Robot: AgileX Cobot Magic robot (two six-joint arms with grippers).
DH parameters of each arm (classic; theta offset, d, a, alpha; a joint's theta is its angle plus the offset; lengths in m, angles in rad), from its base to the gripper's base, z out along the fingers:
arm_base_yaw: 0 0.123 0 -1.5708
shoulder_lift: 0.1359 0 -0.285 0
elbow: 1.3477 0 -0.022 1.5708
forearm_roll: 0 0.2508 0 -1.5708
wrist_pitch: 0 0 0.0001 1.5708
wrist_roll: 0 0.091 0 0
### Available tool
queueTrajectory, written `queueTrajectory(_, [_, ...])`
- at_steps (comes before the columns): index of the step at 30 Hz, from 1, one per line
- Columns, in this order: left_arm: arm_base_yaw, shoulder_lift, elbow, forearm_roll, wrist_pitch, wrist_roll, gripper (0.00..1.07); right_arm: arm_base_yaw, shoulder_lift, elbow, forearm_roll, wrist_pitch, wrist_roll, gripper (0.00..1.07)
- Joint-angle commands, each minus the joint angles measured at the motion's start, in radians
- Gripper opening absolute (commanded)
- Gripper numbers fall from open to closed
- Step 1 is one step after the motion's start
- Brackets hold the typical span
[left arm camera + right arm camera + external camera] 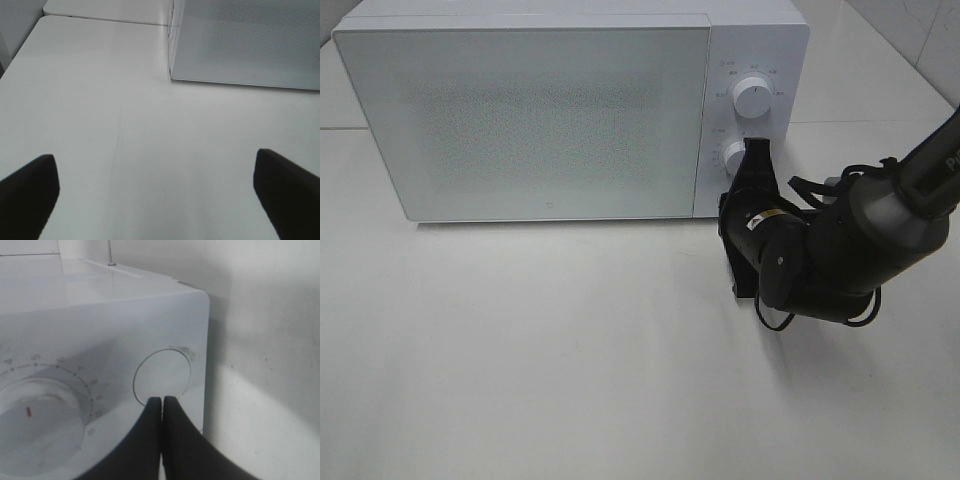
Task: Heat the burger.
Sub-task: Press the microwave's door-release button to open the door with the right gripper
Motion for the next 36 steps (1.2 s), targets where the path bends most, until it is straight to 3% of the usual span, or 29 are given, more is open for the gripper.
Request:
queueTrajectory(1, [0.004,-0.022,0.001,0.001,-0.005,-0.004,0.98,-0.024,0.006,-0.02,-0.009,0.001,-0.027,0.0])
queueTrajectory(28, [0.004,-0.022,0.001,0.002,-0.005,-0.004,0.98,-0.058,0.067,-0.134,0.017,-0.034,-0.043,0.0])
queueTrajectory(36, [0.004,-0.022,0.001,0.002,-0.005,-0.004,0.98,-0.058,0.067,-0.148,0.015,-0.172,-0.064,0.0])
